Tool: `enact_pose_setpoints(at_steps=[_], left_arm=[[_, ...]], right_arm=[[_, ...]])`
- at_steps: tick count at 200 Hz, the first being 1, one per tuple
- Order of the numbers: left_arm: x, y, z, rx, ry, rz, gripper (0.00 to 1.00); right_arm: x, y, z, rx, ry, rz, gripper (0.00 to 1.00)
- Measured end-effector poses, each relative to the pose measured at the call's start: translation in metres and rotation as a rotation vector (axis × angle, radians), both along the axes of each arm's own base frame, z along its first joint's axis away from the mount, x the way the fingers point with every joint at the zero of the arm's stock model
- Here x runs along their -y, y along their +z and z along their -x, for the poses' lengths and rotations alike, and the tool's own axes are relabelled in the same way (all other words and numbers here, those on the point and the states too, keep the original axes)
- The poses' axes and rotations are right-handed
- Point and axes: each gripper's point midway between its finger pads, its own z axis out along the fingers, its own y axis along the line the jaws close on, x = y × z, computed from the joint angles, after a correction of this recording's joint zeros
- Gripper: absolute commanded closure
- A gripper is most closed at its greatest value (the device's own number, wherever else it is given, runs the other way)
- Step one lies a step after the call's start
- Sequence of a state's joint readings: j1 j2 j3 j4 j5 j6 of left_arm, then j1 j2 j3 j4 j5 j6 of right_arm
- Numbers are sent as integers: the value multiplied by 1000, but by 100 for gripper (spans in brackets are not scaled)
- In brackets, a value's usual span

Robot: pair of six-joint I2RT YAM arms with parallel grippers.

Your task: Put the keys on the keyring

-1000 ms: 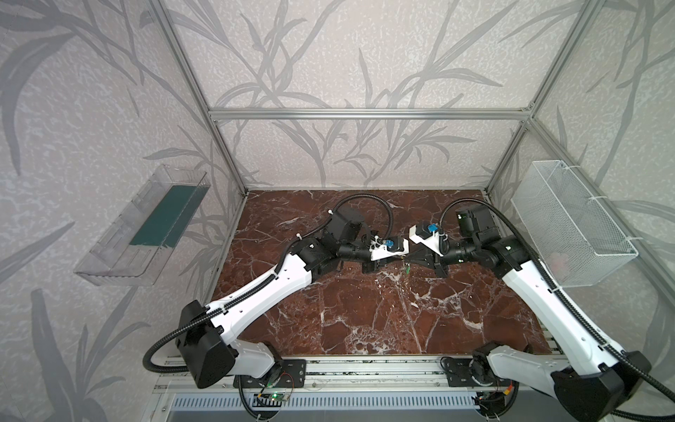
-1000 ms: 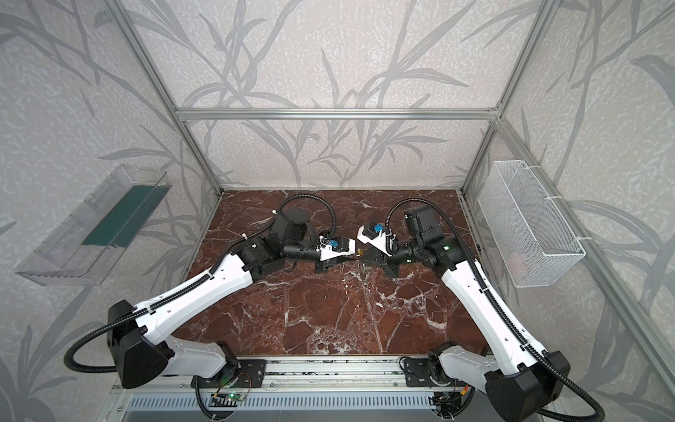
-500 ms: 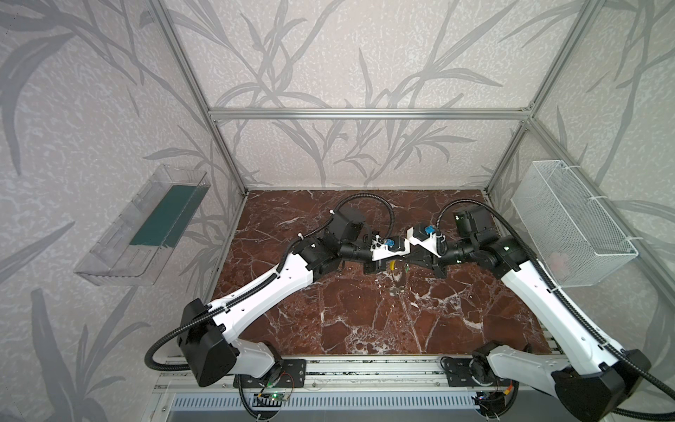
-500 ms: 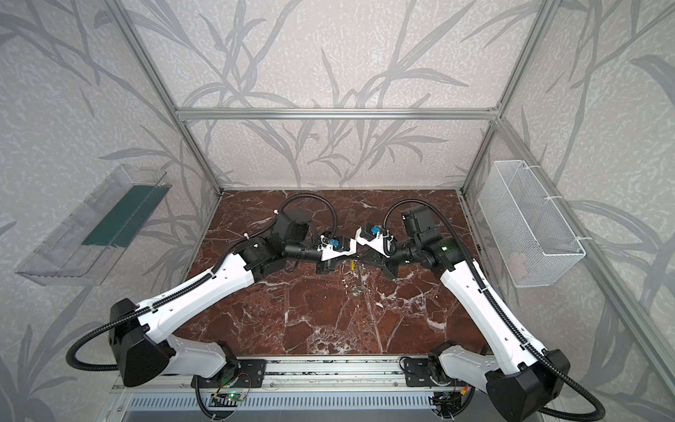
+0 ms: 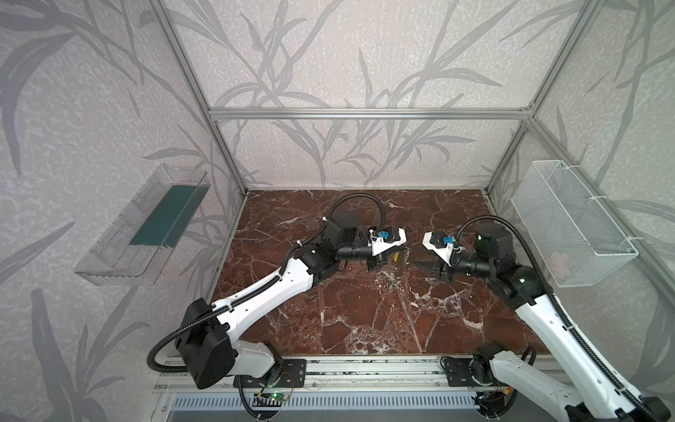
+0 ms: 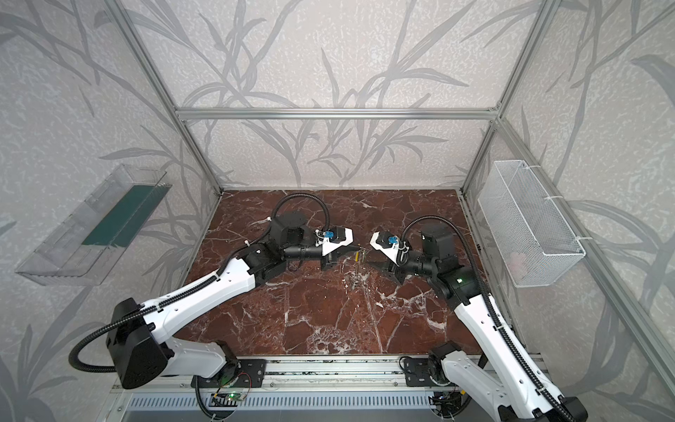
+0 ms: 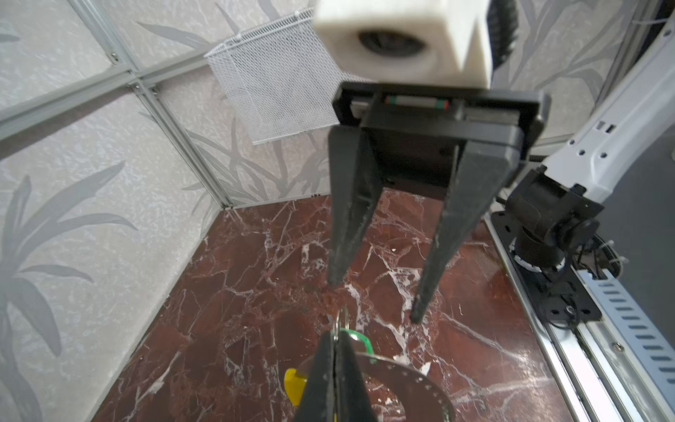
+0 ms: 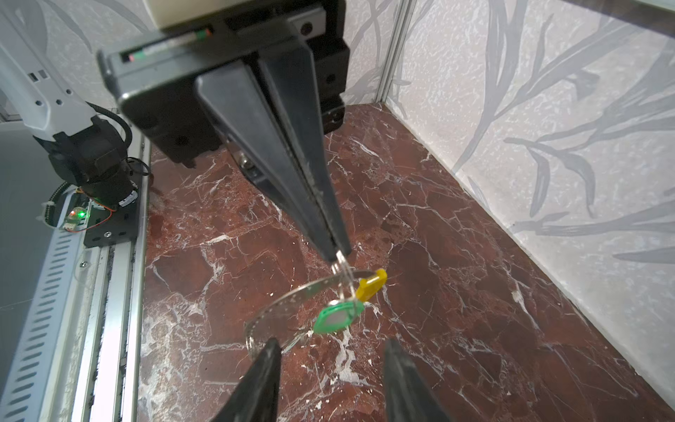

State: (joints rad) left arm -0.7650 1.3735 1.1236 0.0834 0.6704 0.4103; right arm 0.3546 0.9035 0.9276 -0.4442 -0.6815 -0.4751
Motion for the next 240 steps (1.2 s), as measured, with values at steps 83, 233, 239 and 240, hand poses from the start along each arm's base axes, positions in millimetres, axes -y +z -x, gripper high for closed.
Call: enact_pose_setpoints(at_steps=[83, 233, 239, 240], left_arm=[[2, 39, -3, -24, 22, 188, 100], [7, 51, -9, -86, 41, 296, 100], [7, 51, -9, -86, 41, 302, 100], [8, 51, -9, -87, 41, 302, 100]], right_arm=[[-8, 18, -19, 55, -28, -111, 60], [-13, 21, -27, 127, 6, -74, 100], [-14, 21, -27, 128, 11, -67, 100], [-14, 20, -27, 127, 12, -66, 100]])
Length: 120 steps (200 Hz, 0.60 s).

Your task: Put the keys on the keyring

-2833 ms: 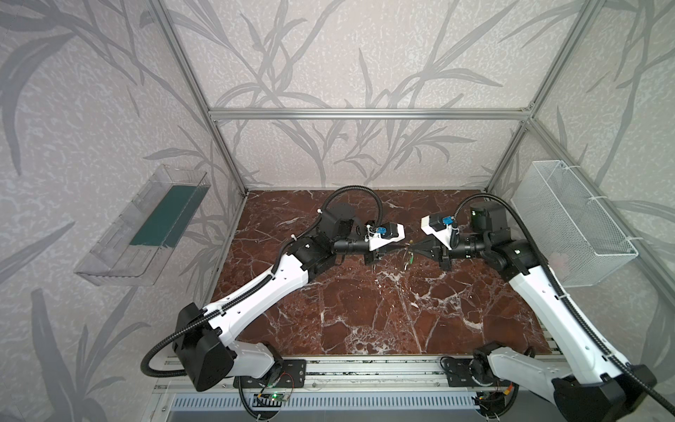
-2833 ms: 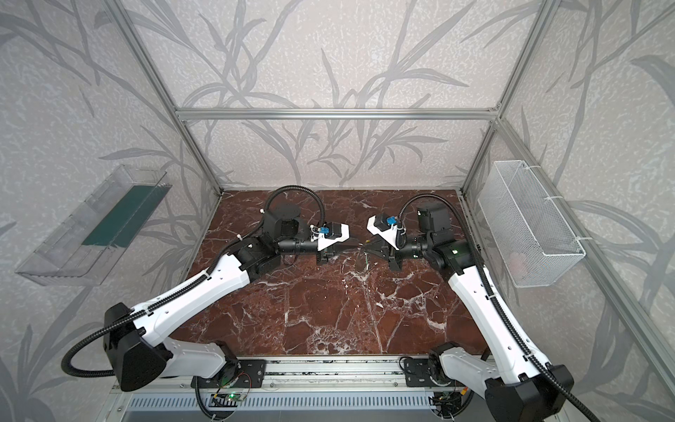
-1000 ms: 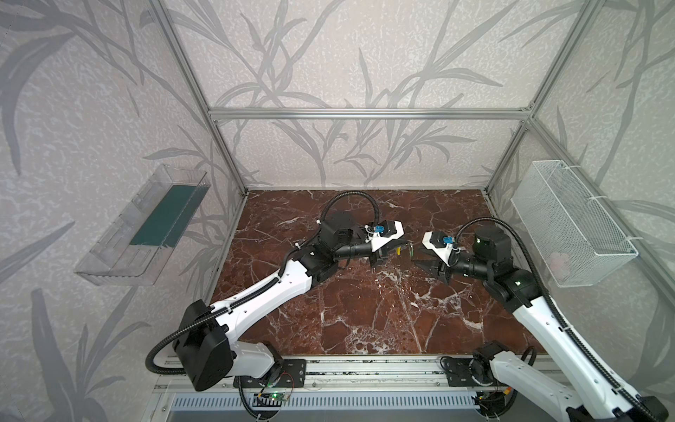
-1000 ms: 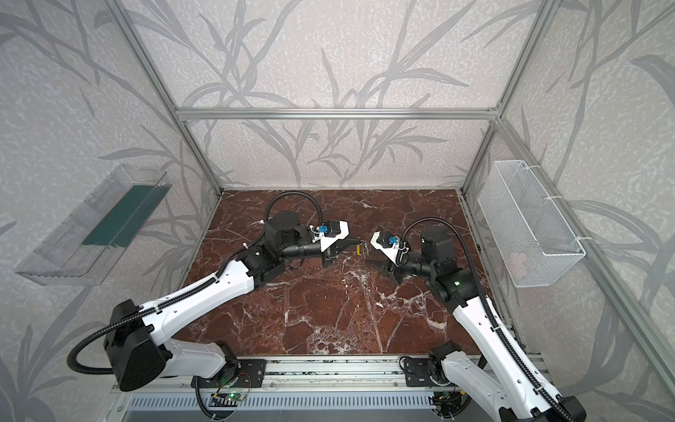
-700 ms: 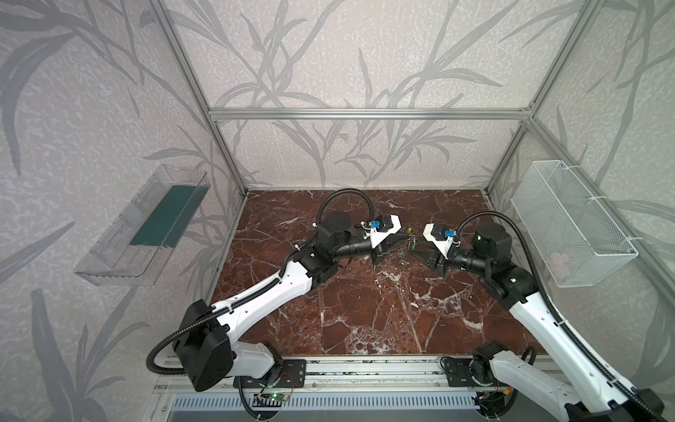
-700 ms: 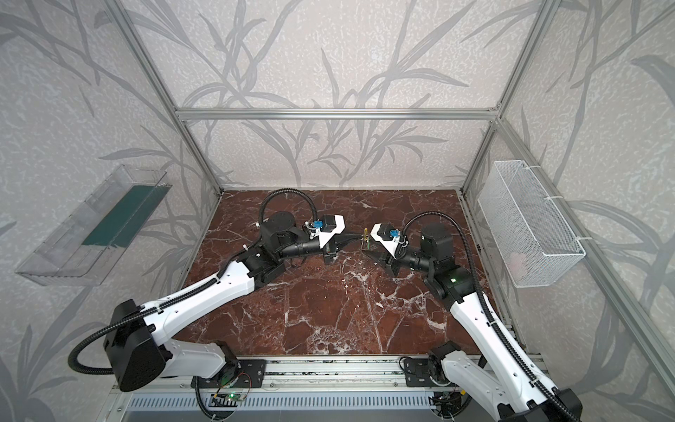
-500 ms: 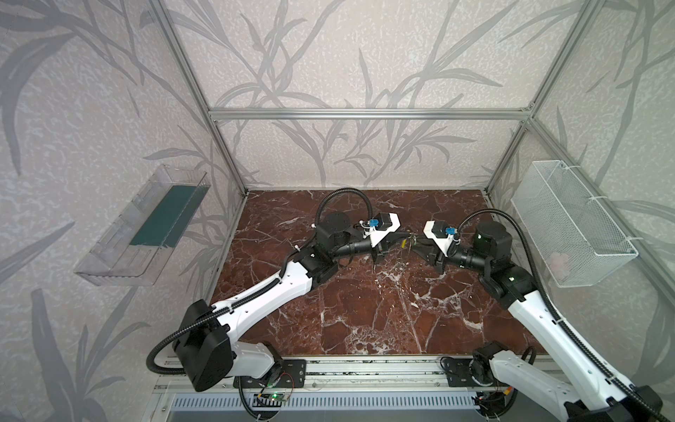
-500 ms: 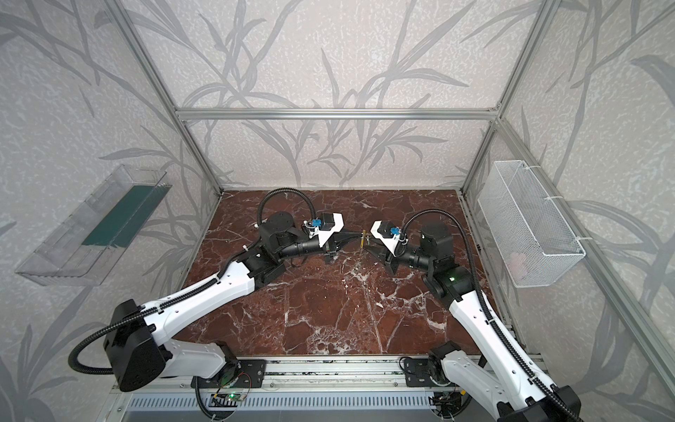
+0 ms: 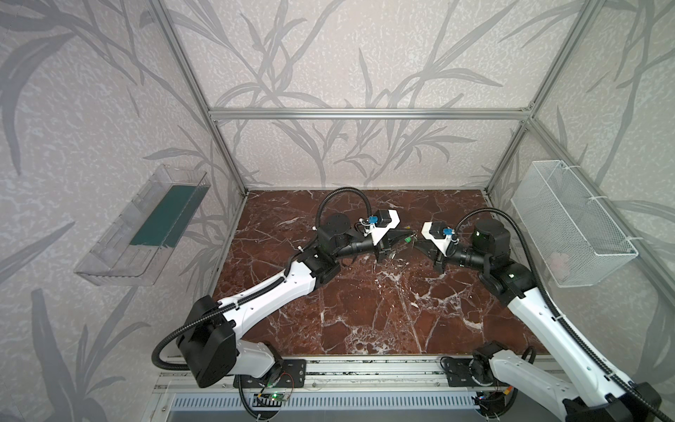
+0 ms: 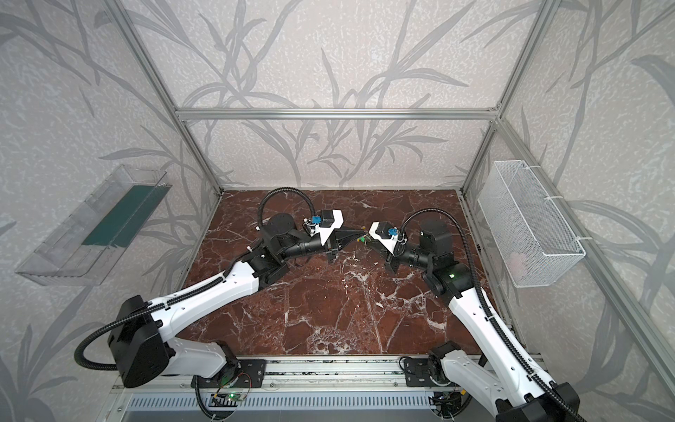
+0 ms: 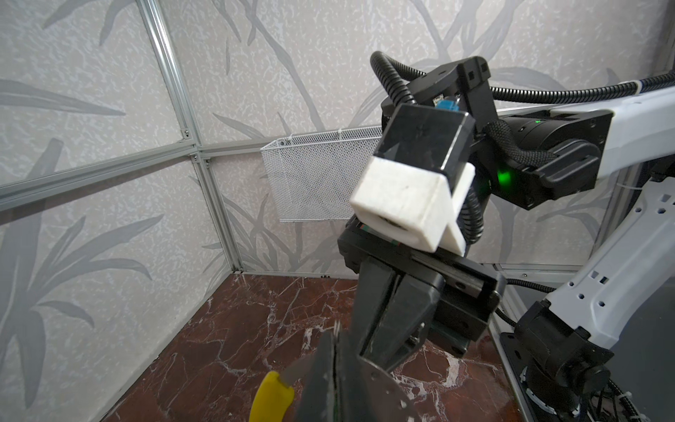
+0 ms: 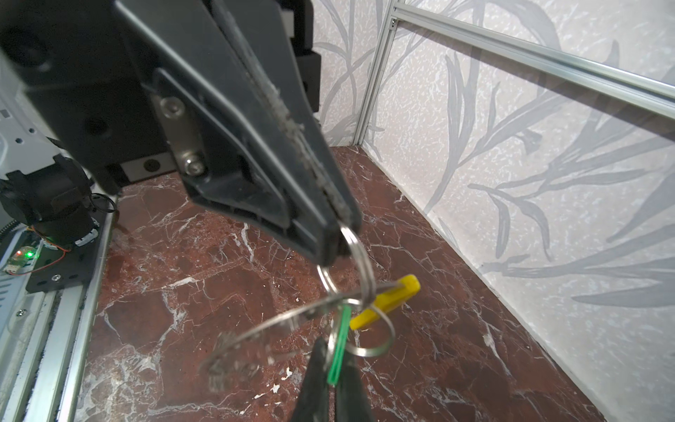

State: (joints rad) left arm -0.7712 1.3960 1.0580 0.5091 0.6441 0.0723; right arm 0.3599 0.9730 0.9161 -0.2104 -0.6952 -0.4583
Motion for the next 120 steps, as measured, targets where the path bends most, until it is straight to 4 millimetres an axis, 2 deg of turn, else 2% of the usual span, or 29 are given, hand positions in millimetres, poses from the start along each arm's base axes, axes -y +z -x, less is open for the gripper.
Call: enact_pose_setpoints(at_steps=[46, 120], left_arm=[[5, -3, -2, -13, 6, 26, 100], [5, -6, -6, -14, 12, 34, 100]], right_arm=[[-10, -4, 0, 33, 21, 43, 100], [-5, -7, -7, 59, -15, 76, 100]])
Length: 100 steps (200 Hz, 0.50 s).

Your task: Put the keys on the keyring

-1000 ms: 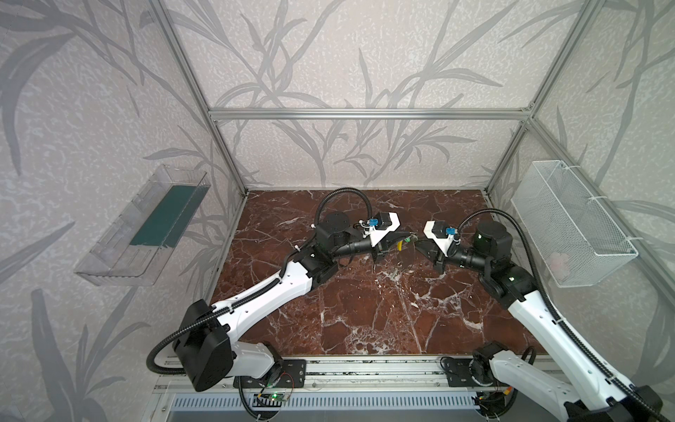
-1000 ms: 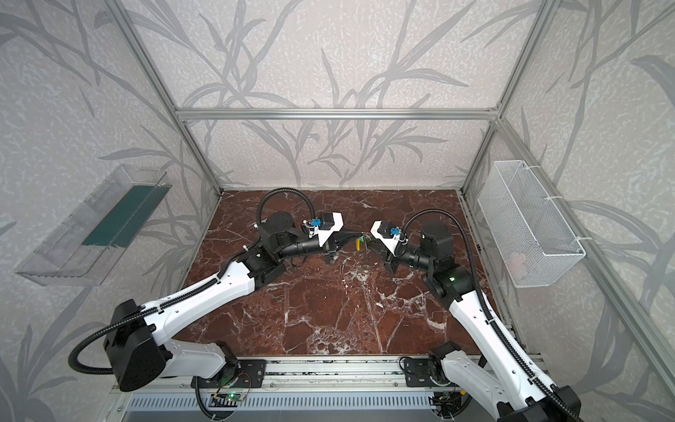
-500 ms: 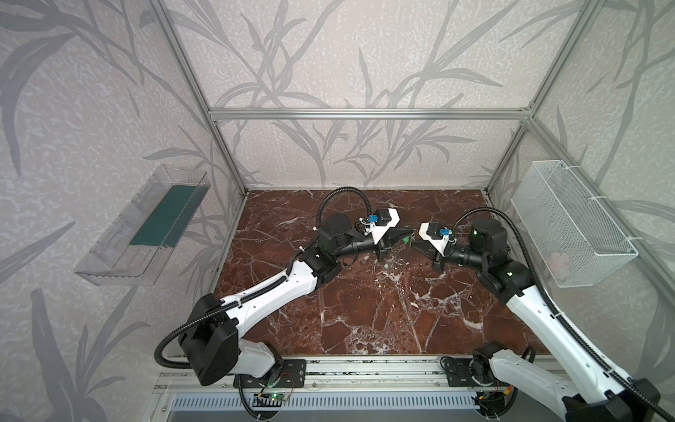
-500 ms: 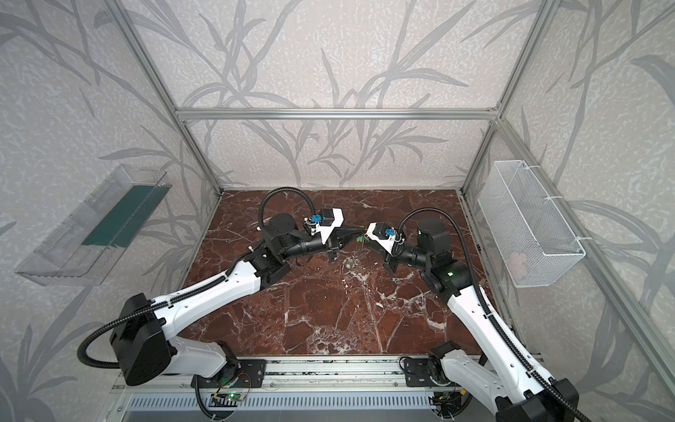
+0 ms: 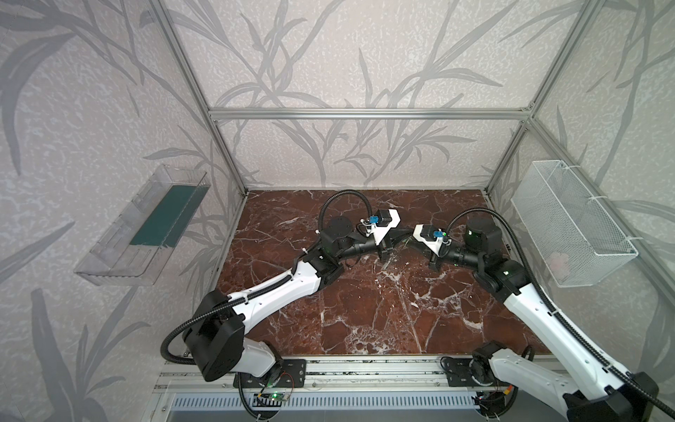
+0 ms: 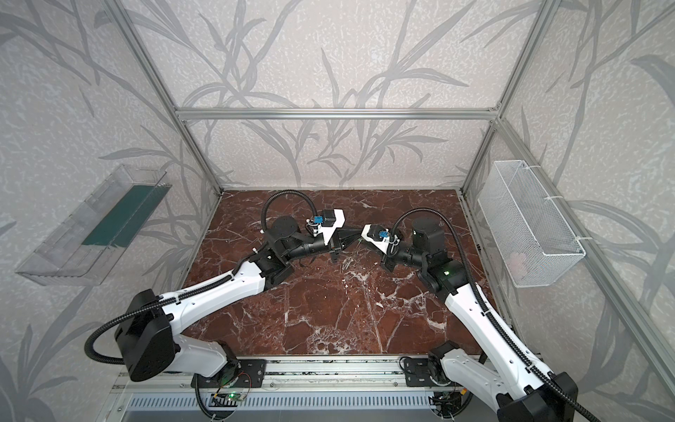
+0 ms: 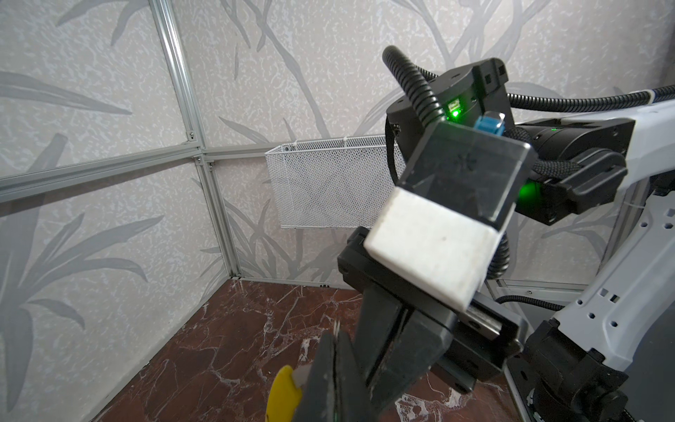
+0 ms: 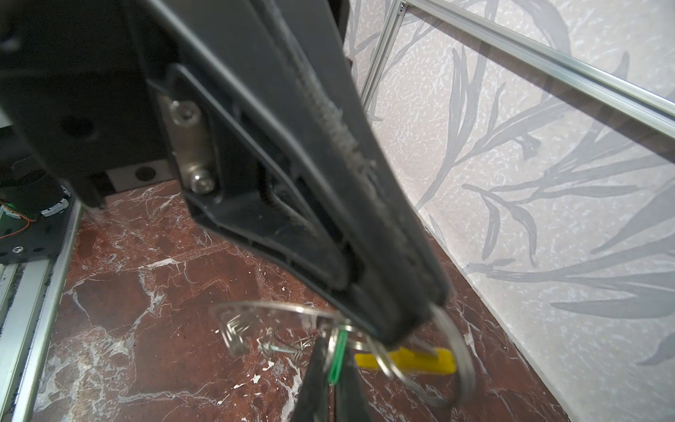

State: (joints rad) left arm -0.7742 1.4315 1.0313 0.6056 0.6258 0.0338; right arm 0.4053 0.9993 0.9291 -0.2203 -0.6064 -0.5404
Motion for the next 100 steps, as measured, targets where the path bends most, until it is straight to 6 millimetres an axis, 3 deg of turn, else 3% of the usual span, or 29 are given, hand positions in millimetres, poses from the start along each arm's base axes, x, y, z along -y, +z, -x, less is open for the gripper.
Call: enact_pose_setpoints(at_steps=[67, 86, 100], left_arm=[[-3, -23, 4, 48, -9, -124, 100], [-8, -27, 2, 57, 6, -154, 71], [-13, -30, -2, 55, 29, -171, 57]], right_arm=[[11, -11, 6, -91, -22, 73, 100], [11, -10, 8, -115, -20, 87, 100], [11, -6, 5, -133, -19, 100, 100]])
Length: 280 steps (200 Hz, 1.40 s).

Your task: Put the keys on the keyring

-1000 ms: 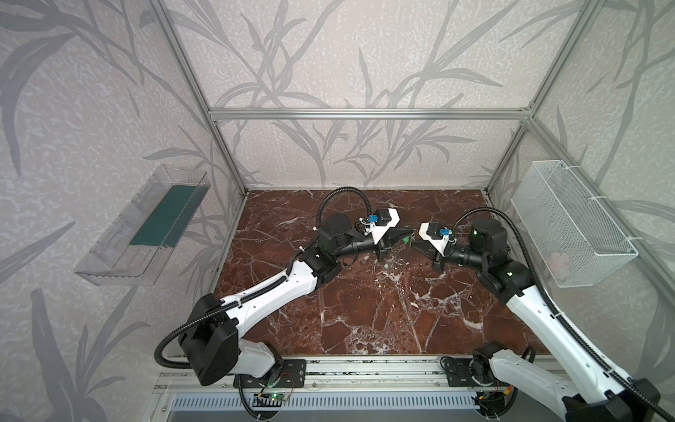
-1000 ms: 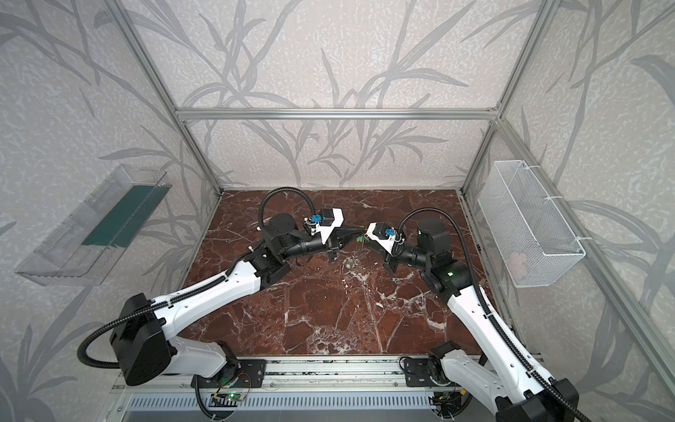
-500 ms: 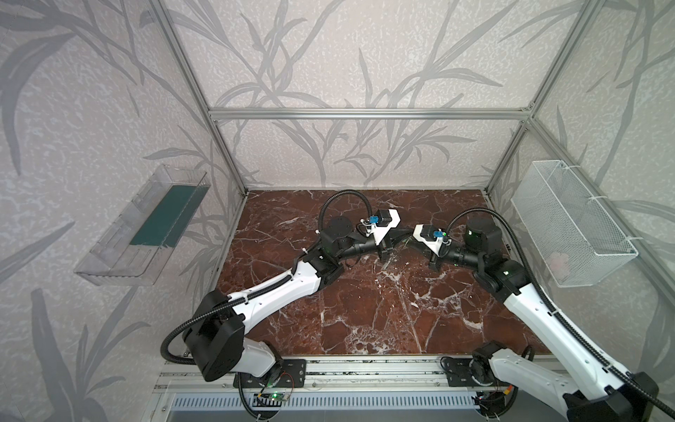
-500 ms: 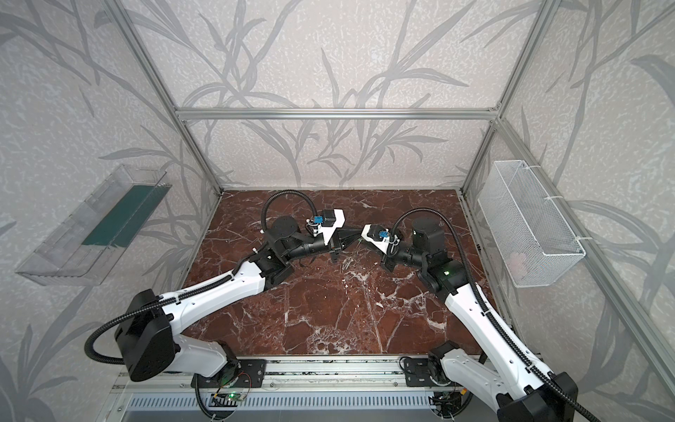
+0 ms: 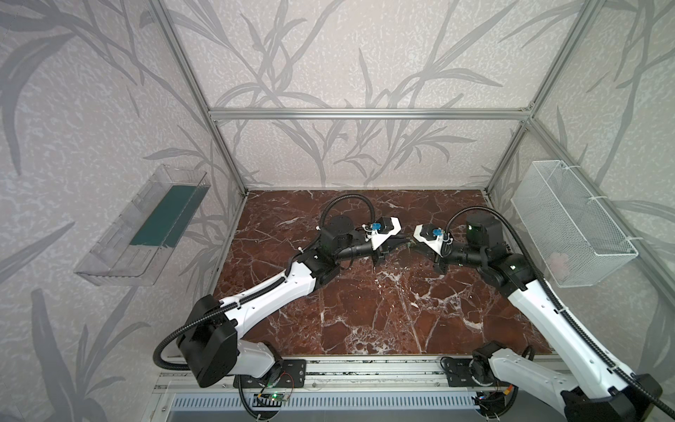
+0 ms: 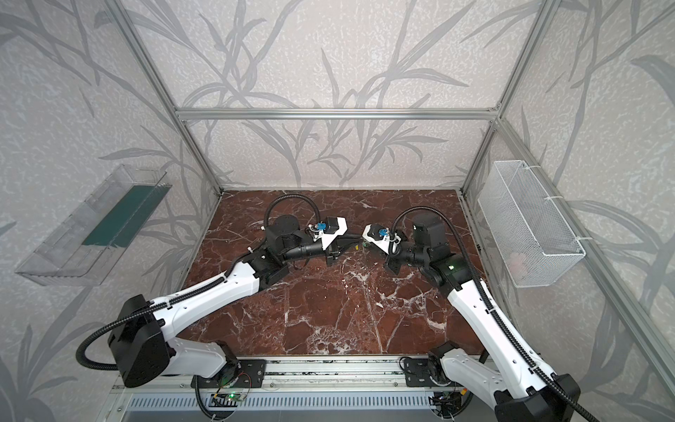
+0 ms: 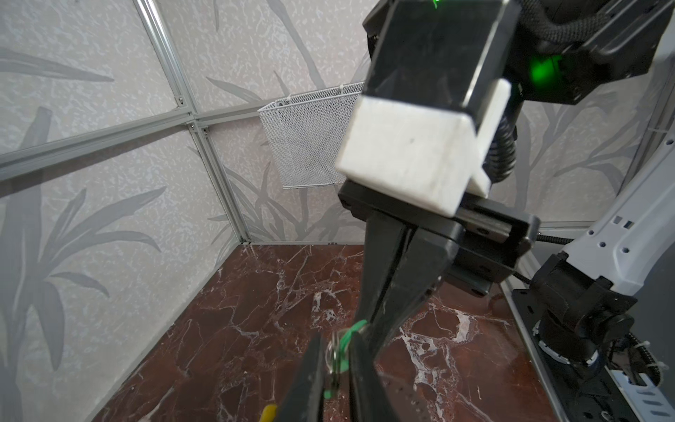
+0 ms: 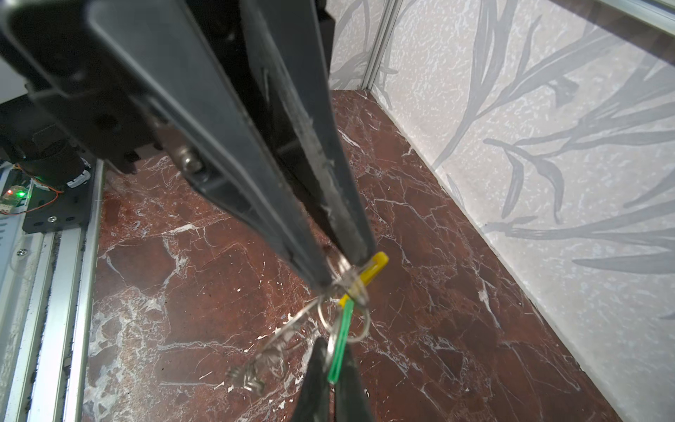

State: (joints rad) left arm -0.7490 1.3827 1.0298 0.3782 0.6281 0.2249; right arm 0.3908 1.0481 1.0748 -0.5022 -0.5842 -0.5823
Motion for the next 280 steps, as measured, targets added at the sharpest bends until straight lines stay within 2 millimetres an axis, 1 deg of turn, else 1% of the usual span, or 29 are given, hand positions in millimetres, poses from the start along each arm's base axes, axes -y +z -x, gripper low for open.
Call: enact_pose_setpoints(at_steps=[8, 23, 43, 67, 79, 92, 114, 133, 142, 155, 163, 176, 190, 199, 213, 237, 239, 243, 249, 257, 258, 259, 263, 264, 265, 267, 272, 280], left_arm=[[-4, -1, -2, -3, 14, -5, 52], [-16, -3, -8, -1, 60, -10, 50], [-39, -3, -20, 6, 151, -10, 48], [-78, -6, -39, 13, 310, -9, 48], [-100, -8, -49, 11, 404, -13, 48], [-124, -13, -59, 3, 503, -21, 48], [-165, -22, -71, -12, 659, -38, 48], [-193, -33, -79, -31, 773, -60, 48], [-200, -38, -80, -42, 807, -71, 48], [-209, -46, -82, -55, 846, -86, 48], [-213, -51, -83, -63, 867, -97, 48], [-219, -59, -85, -76, 893, -114, 48], [-223, -67, -85, -91, 911, -138, 48], [-225, -73, -86, -103, 927, -155, 48], [-231, -79, -86, -115, 952, -180, 48], [-242, -88, -87, -132, 999, -214, 47], [-244, -89, -87, -134, 1005, -216, 47], [-246, -91, -87, -137, 1013, -221, 47], [-250, -94, -87, -142, 1026, -227, 47], [-256, -99, -87, -150, 1046, -237, 46], [-257, -100, -87, -151, 1048, -238, 46], [-258, -101, -87, -153, 1053, -240, 46], [-261, -103, -87, -156, 1061, -243, 45], [-262, -104, -87, -157, 1066, -246, 44], [-263, -104, -87, -158, 1069, -246, 44], [-265, -106, -87, -162, 1076, -249, 43], [-270, -110, -88, -170, 1092, -251, 42], [-279, -117, -88, -184, 1123, -257, 35]], right_arm=[[-1, 0, -2, -13, 4, 12, 100], [-4, -4, -9, -51, 12, 38, 100], [-16, -22, -20, -124, 37, 106, 100], [-44, -51, -35, -208, 98, 211, 100], [-59, -65, -47, -239, 119, 258, 100], [-73, -76, -60, -260, 133, 292, 100], [-93, -81, -80, -265, 144, 303, 100], [-100, -79, -89, -258, 144, 295, 100], [-100, -82, -88, -264, 143, 300, 100], [-96, -93, -86, -280, 135, 320, 100], [-92, -106, -83, -303, 129, 342, 100], [-81, -132, -75, -354, 116, 389, 100], [-66, -160, -66, -415, 96, 443, 100], [-53, -179, -60, -454, 76, 485, 100], [-34, -199, -53, -499, 49, 544, 100], [-5, -227, -41, -544, 13, 651, 100], [-2, -230, -40, -548, 9, 663, 98], [2, -235, -37, -556, 6, 680, 91], [9, -242, -32, -569, -1, 708, 76], [18, -251, -25, -590, -10, 739, 59], [19, -253, -24, -593, -12, 745, 55], [20, -254, -24, -595, -14, 748, 44], [25, -257, -21, -606, -19, 760, 11], [26, -259, -20, -609, -20, 764, 5], [27, -259, -19, -611, -20, 766, 2], [28, -261, -18, -615, -22, 771, 0], [32, -264, -15, -626, -27, 778, 1], [39, -268, -12, -639, -43, 784, 1]])
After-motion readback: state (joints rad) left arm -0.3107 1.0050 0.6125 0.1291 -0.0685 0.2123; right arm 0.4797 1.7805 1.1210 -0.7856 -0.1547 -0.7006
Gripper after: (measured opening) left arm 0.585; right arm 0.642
